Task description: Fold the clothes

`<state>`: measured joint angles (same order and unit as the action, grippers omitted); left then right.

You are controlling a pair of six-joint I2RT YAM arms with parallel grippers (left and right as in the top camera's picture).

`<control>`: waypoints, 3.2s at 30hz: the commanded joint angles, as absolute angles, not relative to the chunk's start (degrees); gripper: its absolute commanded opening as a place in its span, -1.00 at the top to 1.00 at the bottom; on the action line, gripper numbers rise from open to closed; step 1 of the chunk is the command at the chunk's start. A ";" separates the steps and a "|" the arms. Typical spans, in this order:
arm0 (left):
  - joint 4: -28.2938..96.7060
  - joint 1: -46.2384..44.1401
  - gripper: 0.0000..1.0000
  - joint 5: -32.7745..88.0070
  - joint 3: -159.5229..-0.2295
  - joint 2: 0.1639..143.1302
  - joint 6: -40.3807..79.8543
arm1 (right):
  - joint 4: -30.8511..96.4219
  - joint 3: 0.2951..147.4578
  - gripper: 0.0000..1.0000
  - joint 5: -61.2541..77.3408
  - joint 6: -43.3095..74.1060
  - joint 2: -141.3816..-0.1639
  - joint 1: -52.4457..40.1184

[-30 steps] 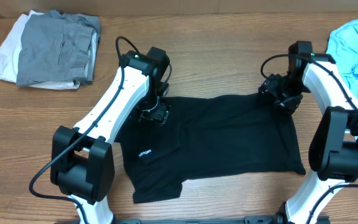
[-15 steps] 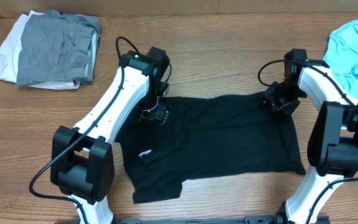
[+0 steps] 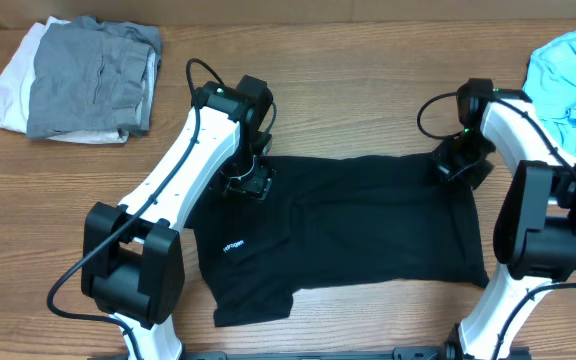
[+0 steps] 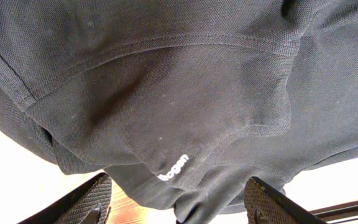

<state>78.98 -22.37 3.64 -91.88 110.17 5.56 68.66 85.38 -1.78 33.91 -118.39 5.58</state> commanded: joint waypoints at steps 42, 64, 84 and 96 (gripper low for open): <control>72.75 -21.98 0.92 11.00 -82.98 110.37 6.09 | 75.13 89.56 0.78 8.69 20.53 -118.65 6.00; 61.14 -11.05 0.92 10.94 -76.49 121.93 7.33 | 57.52 79.83 0.92 9.52 25.32 -119.66 6.02; 51.81 5.87 0.92 5.56 -83.29 126.04 8.47 | 48.34 82.17 0.92 3.07 30.04 -122.93 7.99; 57.06 4.47 0.76 7.94 -93.25 125.99 7.27 | 49.45 86.52 0.92 6.79 28.49 -122.91 8.97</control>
<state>56.14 4.43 12.99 -90.17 123.98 8.56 49.43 83.88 10.74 29.32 -120.57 7.55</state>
